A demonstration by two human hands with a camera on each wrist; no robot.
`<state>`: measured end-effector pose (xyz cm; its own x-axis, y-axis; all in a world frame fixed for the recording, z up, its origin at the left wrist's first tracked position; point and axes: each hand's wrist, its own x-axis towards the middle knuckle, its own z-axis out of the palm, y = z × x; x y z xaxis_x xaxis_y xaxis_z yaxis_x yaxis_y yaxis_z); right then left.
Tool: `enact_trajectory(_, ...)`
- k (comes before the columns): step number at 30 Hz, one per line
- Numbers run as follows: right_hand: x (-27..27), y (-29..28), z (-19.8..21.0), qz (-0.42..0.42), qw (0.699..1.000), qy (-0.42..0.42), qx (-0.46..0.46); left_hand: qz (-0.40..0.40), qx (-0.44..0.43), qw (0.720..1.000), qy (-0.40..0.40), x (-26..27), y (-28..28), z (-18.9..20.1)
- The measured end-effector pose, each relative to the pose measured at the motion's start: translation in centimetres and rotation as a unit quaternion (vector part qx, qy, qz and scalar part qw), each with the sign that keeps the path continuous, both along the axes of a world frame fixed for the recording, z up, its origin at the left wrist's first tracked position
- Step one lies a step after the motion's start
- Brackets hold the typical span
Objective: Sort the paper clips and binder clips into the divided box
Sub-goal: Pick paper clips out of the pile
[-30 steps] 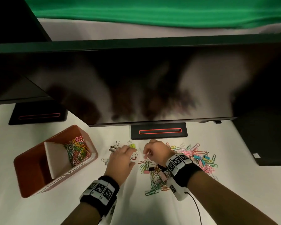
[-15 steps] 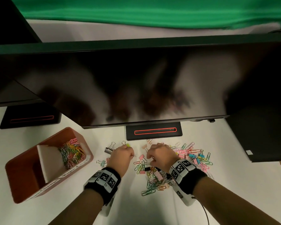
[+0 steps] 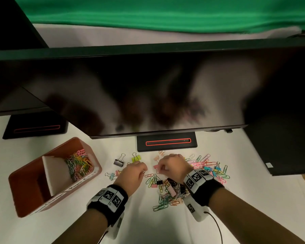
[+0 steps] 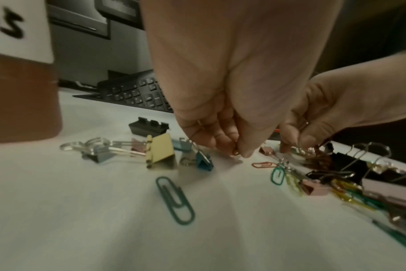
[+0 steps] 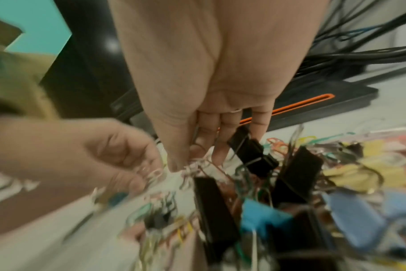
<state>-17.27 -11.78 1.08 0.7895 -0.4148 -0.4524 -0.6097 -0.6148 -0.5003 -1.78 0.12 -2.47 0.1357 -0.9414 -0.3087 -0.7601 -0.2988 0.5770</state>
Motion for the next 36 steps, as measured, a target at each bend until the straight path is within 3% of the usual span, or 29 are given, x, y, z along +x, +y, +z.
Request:
enact_trajectory(3,-1.0,-1.7,0.4,-0.102,0.991,-0.063,0.051,0.037,-0.013,0.999,0.032,-0.5,1.0,0.2)
enact_trajectory(6,-1.8,-3.1,0.5,-0.128,0.989,-0.059,0.04,0.061,-0.015,0.996,0.06,-1.3,1.8,0.0)
enact_trajectory(13,-1.8,-2.2,-0.2,0.034,0.998,0.047,0.015,0.082,0.04,0.992,0.086,-3.2,1.7,0.3)
enact_trajectory(21,-1.1,-1.2,0.2,0.17,0.978,0.112,-0.051,0.066,0.029,0.997,0.006,-3.7,0.5,-0.4)
enact_trajectory(30,-1.3,-1.2,0.1,0.101,0.993,0.057,-0.01,0.006,0.02,0.998,-0.065,-3.2,0.7,-0.9)
enact_trajectory(36,-1.2,-0.7,1.9,-0.008,0.995,-0.079,0.053,-0.075,0.018,0.985,-0.153,-3.1,2.0,-1.0)
